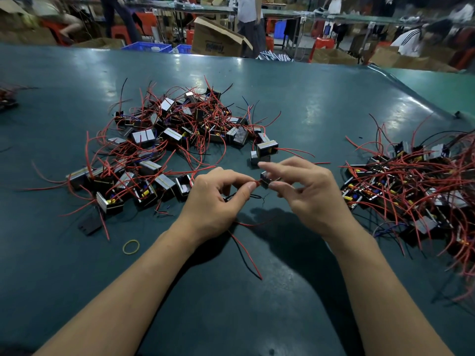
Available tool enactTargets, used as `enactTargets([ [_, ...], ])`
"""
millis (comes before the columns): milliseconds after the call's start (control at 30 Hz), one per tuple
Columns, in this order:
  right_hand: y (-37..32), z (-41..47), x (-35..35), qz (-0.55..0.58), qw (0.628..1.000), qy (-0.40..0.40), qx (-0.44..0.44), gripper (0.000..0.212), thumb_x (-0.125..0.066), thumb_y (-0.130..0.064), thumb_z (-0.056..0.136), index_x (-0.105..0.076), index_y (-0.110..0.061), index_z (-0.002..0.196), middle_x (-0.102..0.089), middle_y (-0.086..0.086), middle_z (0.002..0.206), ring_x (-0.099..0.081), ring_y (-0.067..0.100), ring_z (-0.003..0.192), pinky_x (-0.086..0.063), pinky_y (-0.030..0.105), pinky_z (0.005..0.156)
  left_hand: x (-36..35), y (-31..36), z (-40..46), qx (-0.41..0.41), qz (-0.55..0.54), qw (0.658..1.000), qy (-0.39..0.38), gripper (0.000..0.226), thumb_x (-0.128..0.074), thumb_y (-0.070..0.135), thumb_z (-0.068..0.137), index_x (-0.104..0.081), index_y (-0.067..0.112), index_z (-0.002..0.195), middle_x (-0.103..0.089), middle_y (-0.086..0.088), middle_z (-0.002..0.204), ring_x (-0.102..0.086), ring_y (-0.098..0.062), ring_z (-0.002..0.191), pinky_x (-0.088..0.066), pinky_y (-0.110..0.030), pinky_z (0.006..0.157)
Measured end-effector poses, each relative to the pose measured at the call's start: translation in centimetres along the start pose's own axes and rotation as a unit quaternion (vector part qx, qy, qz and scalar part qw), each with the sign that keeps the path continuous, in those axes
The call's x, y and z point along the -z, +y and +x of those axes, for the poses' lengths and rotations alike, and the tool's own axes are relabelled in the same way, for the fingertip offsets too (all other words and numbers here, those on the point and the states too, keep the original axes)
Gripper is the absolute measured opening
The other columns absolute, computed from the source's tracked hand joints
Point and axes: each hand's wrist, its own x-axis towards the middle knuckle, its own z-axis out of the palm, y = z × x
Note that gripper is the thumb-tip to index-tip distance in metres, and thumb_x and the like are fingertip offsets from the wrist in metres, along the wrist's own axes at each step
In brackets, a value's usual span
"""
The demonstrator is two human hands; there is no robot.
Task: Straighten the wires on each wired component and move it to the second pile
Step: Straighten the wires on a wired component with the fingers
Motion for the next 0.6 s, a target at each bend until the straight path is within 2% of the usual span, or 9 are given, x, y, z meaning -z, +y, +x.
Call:
enactTargets([
  [133,0.2,-0.1,-0.2,-0.053,0.998,-0.022,0.037,0.046,-0.064,0.012,0.085,-0.066,-0.010,0.124,-0.067,0.005,0.100,-0.060,0.013,0.075,-0.056,0.031,0.068,0.1,-0.1,0.0,0.004,-0.021,1.000,0.002,0.011,-0.068,0.025,0.085,-0.077,0.021,0.089,-0.066,0.018,0.071,-0.053,-0.006,0.067,-0.039,-0.018,0.066],
  [267,0.2,-0.2,-0.3,-0.057,0.997,-0.008,0.047,0.031,-0.068,0.000,0.087,-0.069,-0.006,0.118,-0.067,-0.002,0.091,-0.056,-0.003,0.070,-0.050,0.028,0.067,0.3,-0.1,0.1,0.007,-0.030,1.000,0.001,0.010,-0.068,0.024,0.086,-0.076,0.022,0.089,-0.066,0.019,0.070,-0.054,-0.006,0.065,-0.037,-0.013,0.064],
  [333,0.2,-0.3,-0.3,-0.029,0.999,-0.010,0.023,0.031,-0.067,0.000,0.088,-0.069,-0.006,0.119,-0.068,-0.002,0.089,-0.061,0.008,0.068,-0.051,0.032,0.066,0.3,-0.1,0.1,0.007,-0.024,1.000,0.002,0.009,-0.068,0.025,0.086,-0.076,0.025,0.089,-0.066,0.021,0.070,-0.052,-0.007,0.064,-0.037,-0.014,0.064],
  [367,0.1,-0.3,-0.2,-0.014,1.000,-0.010,0.009,0.033,-0.066,0.001,0.089,-0.068,-0.008,0.121,-0.068,-0.001,0.091,-0.063,0.015,0.070,-0.053,0.036,0.068,0.3,-0.2,0.1,0.009,-0.024,1.000,0.004,0.008,-0.068,0.026,0.086,-0.076,0.026,0.088,-0.065,0.022,0.069,-0.051,-0.007,0.063,-0.037,-0.015,0.064],
  [433,-0.1,-0.3,-0.1,0.016,1.000,0.004,-0.017,0.042,-0.062,-0.002,0.088,-0.064,-0.021,0.125,-0.068,-0.005,0.097,-0.063,0.018,0.076,-0.054,0.039,0.063,0.2,-0.3,0.1,0.016,-0.027,0.999,0.008,0.007,-0.068,0.026,0.086,-0.075,0.026,0.088,-0.066,0.020,0.070,-0.050,-0.007,0.062,-0.037,-0.016,0.063],
  [500,-0.3,-0.3,-0.3,0.089,0.994,0.023,-0.060,0.042,-0.062,-0.016,0.086,-0.061,-0.033,0.124,-0.068,-0.011,0.097,-0.063,0.017,0.080,-0.052,0.033,0.055,0.0,-0.1,0.1,0.023,-0.028,0.999,0.008,0.007,-0.069,0.024,0.087,-0.075,0.025,0.088,-0.067,0.016,0.070,-0.052,-0.012,0.062,-0.039,-0.019,0.062],
  [567,-0.3,-0.2,-0.8,0.107,0.990,0.021,-0.084,0.041,-0.071,-0.022,0.085,-0.062,-0.029,0.124,-0.069,-0.010,0.094,-0.065,0.013,0.078,-0.055,0.029,0.065,-0.2,0.2,0.1,0.025,-0.051,0.998,0.004,0.007,-0.069,0.019,0.088,-0.074,0.024,0.088,-0.068,0.015,0.070,-0.057,-0.014,0.062,-0.043,-0.022,0.060],
  [600,-0.2,-0.1,-1.1,0.089,0.992,0.007,-0.088,0.043,-0.074,-0.019,0.085,-0.061,-0.024,0.126,-0.070,-0.007,0.093,-0.066,0.012,0.076,-0.057,0.031,0.072,-0.2,0.3,0.1,0.026,-0.064,0.998,0.004,0.008,-0.069,0.015,0.089,-0.074,0.022,0.088,-0.068,0.016,0.069,-0.059,-0.009,0.061,-0.043,-0.019,0.059],
])
